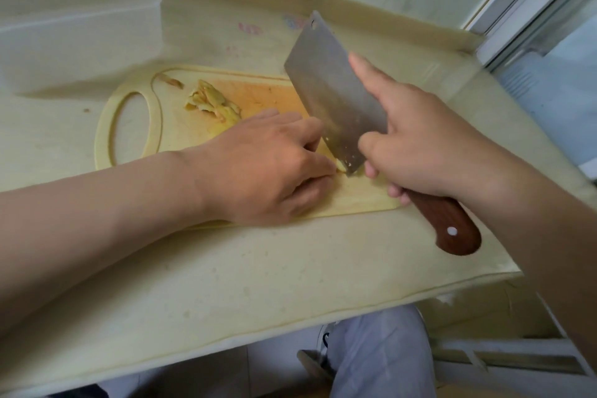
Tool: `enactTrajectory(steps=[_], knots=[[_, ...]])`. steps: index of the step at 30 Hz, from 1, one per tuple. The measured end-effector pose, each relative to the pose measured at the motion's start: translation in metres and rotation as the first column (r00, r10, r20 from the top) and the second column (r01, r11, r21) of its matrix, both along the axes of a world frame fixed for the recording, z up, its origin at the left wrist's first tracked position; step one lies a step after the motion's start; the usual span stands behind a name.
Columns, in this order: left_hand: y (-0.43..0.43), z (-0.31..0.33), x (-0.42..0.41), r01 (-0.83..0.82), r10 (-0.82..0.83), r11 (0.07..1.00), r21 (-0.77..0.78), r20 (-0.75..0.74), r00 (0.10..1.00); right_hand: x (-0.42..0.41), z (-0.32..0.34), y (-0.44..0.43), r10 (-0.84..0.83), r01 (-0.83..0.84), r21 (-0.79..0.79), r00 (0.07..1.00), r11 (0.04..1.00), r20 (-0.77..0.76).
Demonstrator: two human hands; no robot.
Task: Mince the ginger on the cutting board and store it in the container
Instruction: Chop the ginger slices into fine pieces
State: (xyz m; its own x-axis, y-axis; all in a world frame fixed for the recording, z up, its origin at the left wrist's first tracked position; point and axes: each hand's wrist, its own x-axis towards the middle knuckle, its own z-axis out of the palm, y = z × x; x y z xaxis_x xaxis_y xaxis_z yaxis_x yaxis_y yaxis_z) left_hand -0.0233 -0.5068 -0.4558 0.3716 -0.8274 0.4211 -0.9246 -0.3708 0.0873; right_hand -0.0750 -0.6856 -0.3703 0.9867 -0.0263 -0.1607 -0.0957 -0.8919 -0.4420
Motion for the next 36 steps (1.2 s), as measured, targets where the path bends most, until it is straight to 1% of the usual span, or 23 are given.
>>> enactTrajectory(steps=[3,5,8,14,16,18,20,23,28,33,36], knots=[[0.001,0.000,-0.001,-0.003,0.003,1.000,0.002,-0.005,1.000,-0.016,-0.006,-0.001,-0.030,0.029,0.021,0.996,0.999,0.089],[0.001,0.000,-0.001,-0.012,0.012,1.000,0.002,-0.001,1.000,-0.029,-0.007,-0.002,-0.037,0.038,-0.008,0.994,0.999,0.101],[0.001,-0.001,0.000,-0.019,0.018,1.000,0.005,0.008,1.000,-0.037,-0.005,-0.005,-0.013,0.018,-0.063,0.997,0.998,0.081],[0.001,0.000,-0.001,-0.024,0.024,1.000,0.011,-0.005,1.000,-0.019,0.002,-0.001,0.028,-0.030,-0.079,0.999,0.996,-0.020],[0.000,0.000,-0.001,-0.019,0.019,1.000,0.007,-0.012,1.000,-0.009,0.002,0.000,0.041,-0.042,-0.089,0.999,0.995,-0.013],[0.000,0.000,-0.001,-0.011,0.011,1.000,0.003,-0.017,1.000,-0.006,0.001,0.001,0.035,-0.034,-0.060,0.999,0.998,0.016],[0.001,0.000,-0.001,-0.009,0.009,1.000,0.000,-0.015,1.000,-0.012,-0.002,0.000,0.020,-0.018,-0.026,0.998,0.999,0.057],[0.001,0.000,-0.002,-0.014,0.013,1.000,-0.009,-0.012,1.000,-0.029,-0.005,-0.004,0.003,0.000,-0.029,0.996,1.000,0.091],[0.001,-0.001,-0.001,-0.023,0.023,1.000,-0.012,-0.005,1.000,-0.038,-0.002,-0.009,0.001,0.001,-0.028,0.999,1.000,0.041],[0.001,0.000,-0.002,-0.015,0.015,1.000,-0.026,-0.008,1.000,-0.020,0.004,-0.003,0.055,-0.057,-0.074,0.998,0.996,-0.028],[0.001,0.000,-0.002,-0.005,0.005,0.999,-0.038,-0.004,1.000,-0.005,0.002,0.000,0.052,-0.052,-0.075,0.999,0.996,-0.006]])
